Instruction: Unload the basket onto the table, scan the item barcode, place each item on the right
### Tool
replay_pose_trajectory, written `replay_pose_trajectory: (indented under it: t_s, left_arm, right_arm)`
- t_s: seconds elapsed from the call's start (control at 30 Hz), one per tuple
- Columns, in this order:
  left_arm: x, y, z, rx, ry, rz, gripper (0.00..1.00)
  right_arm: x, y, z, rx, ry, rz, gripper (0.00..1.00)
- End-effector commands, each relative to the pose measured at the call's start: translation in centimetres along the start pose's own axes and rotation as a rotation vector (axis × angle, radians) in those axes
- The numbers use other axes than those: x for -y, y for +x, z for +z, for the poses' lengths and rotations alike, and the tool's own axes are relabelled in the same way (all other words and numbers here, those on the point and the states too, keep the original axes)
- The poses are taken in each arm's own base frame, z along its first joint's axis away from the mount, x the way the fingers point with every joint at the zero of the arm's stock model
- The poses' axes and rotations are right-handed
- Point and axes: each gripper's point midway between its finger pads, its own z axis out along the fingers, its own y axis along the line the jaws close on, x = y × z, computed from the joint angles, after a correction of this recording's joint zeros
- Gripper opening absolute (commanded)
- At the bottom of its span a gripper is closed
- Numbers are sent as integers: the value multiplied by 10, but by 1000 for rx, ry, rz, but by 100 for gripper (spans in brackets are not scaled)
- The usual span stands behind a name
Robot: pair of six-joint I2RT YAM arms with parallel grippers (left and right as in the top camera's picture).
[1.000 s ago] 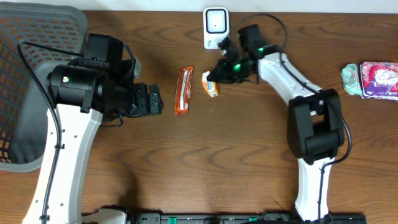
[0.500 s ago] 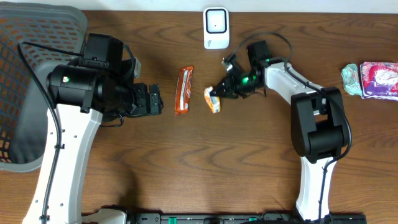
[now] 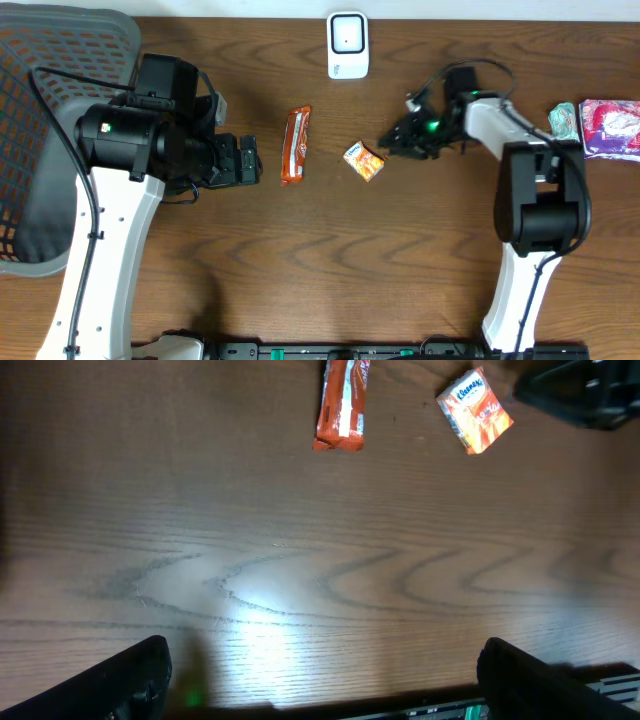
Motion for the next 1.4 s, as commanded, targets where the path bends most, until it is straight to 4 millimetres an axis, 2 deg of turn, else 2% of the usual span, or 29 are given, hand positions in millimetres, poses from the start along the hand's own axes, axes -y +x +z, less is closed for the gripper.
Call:
replay_pose_trajectory:
  t_s: [0.0, 0.13, 0.23, 0.4, 0.53, 0.77, 0.83, 0.9, 0.93, 1.0, 1.13, 1.2, 1.27, 1.3, 1.37]
  left_arm:
    - [-1, 1, 2, -9, -8, -4, 98]
    - [-1, 1, 2, -9, -8, -4, 98]
    - [-1, 1, 2, -9, -8, -5, 98]
    - [-1, 1, 2, -9, -8, -4, 98]
    - [-1, 1, 2, -9, -8, -4, 98]
    - [-1, 1, 2, -9, -8, -4, 98]
    - [-1, 1, 2, -9, -8, -4, 98]
    - [-1, 1, 2, -9, -8, -4, 98]
    - [-1, 1, 2, -9, -8, -5, 98]
    - [-1, 1, 2, -9, -8, -4, 98]
    - [-1, 1, 2, -9, -8, -5, 98]
    - [-1, 1, 2, -9, -8, -5, 98]
    - [-1, 1, 2, -9, -8, -5, 98]
    - [-1, 1, 2, -9, -8, -4, 98]
    - [-1, 1, 2, -9, -8, -5, 98]
  right_arm:
    - [-9, -16, -17, 36, 5, -52, 37]
    - [-14, -16, -16, 31, 4, -103, 43]
    - [-23, -15, -8, 28, 1, -188, 43]
    - [-36, 1, 9, -29, 1, -357, 53]
    - [-38, 14, 21, -70, 32, -391, 53]
    - [-14, 34, 38, -138, 221, -393, 40]
    - [-14, 41, 42, -155, 228, -397, 27]
    - [-14, 45, 46, -167, 239, -405, 7]
    - [-16, 46, 48, -169, 240, -404, 1]
    - [-20, 45, 49, -160, 238, -391, 1]
    - [-47, 21, 38, -81, 221, -393, 1]
    - [-73, 0, 25, -13, 205, -439, 1]
    - [-96, -26, 8, 80, 232, -490, 1]
    - [-109, -50, -9, 177, 312, -520, 1]
    - [-121, -78, -31, 305, 433, -565, 1]
